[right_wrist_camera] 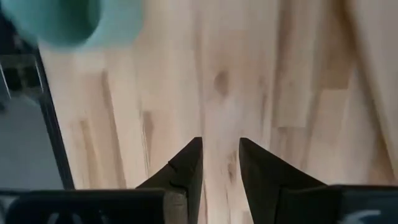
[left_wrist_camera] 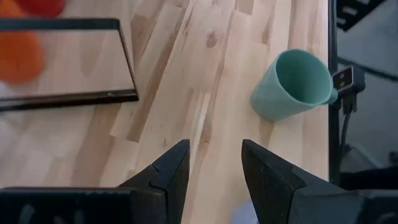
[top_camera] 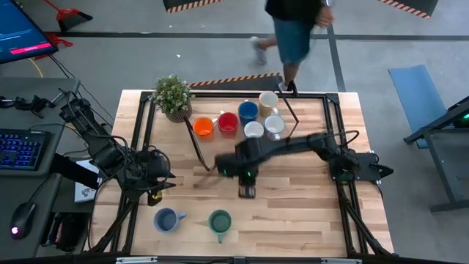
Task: Place coffee mugs
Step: Put the purple mug on the shelf
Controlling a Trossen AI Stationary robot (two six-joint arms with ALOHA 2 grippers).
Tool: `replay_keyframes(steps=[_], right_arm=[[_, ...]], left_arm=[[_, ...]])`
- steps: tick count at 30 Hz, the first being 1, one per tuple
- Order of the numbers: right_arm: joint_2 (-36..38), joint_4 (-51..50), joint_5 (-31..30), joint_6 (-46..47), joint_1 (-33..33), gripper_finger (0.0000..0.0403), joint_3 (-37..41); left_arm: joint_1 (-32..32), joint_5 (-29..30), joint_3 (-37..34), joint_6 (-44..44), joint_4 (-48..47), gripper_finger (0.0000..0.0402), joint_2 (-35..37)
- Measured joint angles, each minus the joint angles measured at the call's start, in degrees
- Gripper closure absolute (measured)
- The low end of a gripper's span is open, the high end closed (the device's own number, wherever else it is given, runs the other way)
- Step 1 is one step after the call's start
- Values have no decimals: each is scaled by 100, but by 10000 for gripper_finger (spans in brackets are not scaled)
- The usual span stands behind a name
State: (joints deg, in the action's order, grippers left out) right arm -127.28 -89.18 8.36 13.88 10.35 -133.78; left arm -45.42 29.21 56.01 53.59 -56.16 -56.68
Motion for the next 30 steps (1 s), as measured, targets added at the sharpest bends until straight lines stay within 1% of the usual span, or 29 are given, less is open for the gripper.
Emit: replay_keyframes(steps=[6, 10, 13, 16, 19, 22, 25, 27, 29, 30], right_arm=[[26, -84, -526, -254, 955, 316, 0], [28, -84, -1206, 45, 1541, 316, 0], [48, -82, -1808, 459, 1941, 316, 5], [283, -78, -2331, 890, 2322, 316, 273], [895, -71, -2807, 1560, 2659, 316, 963], [1832, -78, -3218, 2555, 2931, 316, 2015], [2839, -49, -3563, 3748, 3156, 316, 3138], [3502, 296, -3728, 4513, 3309, 316, 3897], [4088, 1055, -3887, 4987, 3463, 316, 4627], [4354, 1560, -3970, 5054, 3527, 316, 5002]], left_arm=[[1, -90, 0, 985, 88, 268, -11], [0, -177, 0, 1522, 316, 268, -151], [1, -177, 0, 1468, 736, 268, -384], [-1, -180, 0, 1161, 1288, 268, -701], [0, -268, 0, 850, 1796, 268, -1028], [0, -340, 0, 622, 2127, 268, -1318], [10, -317, 0, 493, 2378, 268, -1550], [65, -311, 0, 478, 2472, 268, -1673], [155, -304, 0, 476, 2650, 268, -1785], [206, -297, -2, 442, 2753, 268, -1832]])
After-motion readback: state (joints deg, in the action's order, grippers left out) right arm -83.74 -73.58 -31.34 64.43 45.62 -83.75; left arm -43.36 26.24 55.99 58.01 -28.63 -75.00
